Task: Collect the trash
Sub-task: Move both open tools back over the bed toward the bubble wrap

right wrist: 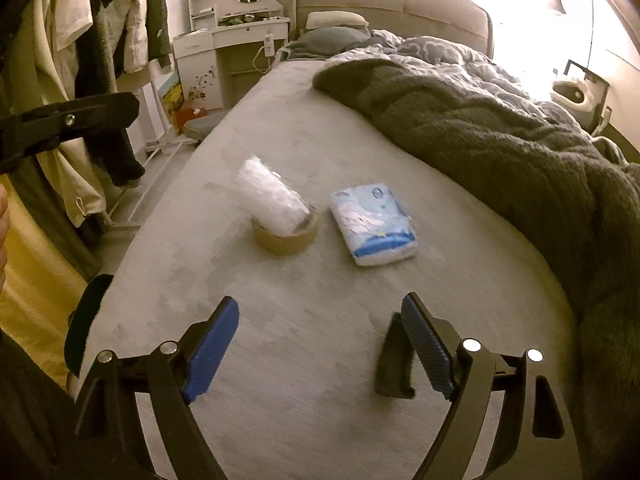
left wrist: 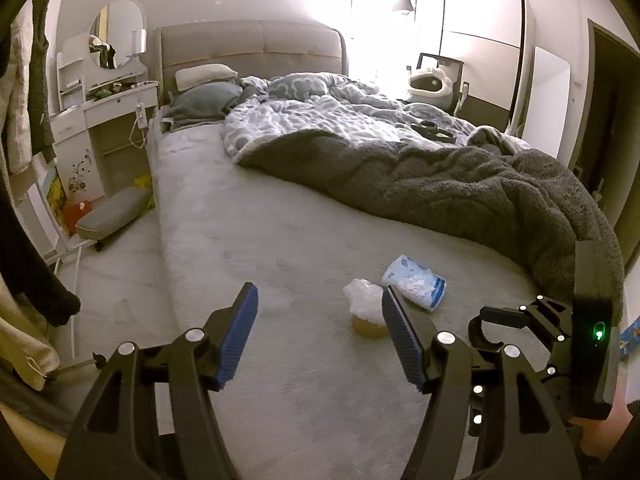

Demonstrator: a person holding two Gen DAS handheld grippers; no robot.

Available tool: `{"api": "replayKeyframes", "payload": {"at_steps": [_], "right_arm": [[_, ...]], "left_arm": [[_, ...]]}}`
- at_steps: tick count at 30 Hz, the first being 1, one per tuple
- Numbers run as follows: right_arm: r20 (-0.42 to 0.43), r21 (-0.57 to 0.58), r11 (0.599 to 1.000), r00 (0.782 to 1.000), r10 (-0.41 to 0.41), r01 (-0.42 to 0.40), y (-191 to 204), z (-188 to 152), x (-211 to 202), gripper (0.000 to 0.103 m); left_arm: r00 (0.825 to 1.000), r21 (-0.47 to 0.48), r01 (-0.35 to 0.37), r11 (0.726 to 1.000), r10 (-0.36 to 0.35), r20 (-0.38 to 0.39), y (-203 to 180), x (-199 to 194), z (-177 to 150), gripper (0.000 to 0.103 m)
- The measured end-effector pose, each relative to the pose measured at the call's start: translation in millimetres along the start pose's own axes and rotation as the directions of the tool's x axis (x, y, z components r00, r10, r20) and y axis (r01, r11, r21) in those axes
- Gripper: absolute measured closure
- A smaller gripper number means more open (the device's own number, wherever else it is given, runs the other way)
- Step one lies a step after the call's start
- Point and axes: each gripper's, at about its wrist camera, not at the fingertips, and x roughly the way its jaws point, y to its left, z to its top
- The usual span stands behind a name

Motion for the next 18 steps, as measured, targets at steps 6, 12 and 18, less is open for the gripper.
{"api": "replayKeyframes", "payload": {"at_steps": [6, 12, 18], "right_arm": [[-0.019, 0.032, 0.999, 1.000, 0.005, -0.004, -15.7, -9.6, 6.1, 0.019], [-0.043, 0.101, 0.994, 0.998, 0.037, -0.032, -31.2, -20.1, 18.4, 0.019], [-0.034, 0.121, 0.992, 0.998, 0.045, -0.040, -38.4, -21.4, 18.3, 0.035]], "left_arm": [[1.000, 0.007, 0.006, 1.000, -0.006, -0.014, -10.6, 11.1, 0.7, 0.034], [0.999, -0.019, 0.020, 1.000, -0.021, -0.036, -12.8, 22.7, 0.0, 0.033], [0.998, -0.067, 0.039, 0.997, -0.042, -0.053, -12.9, 34.9, -1.4, 0.029]]}}
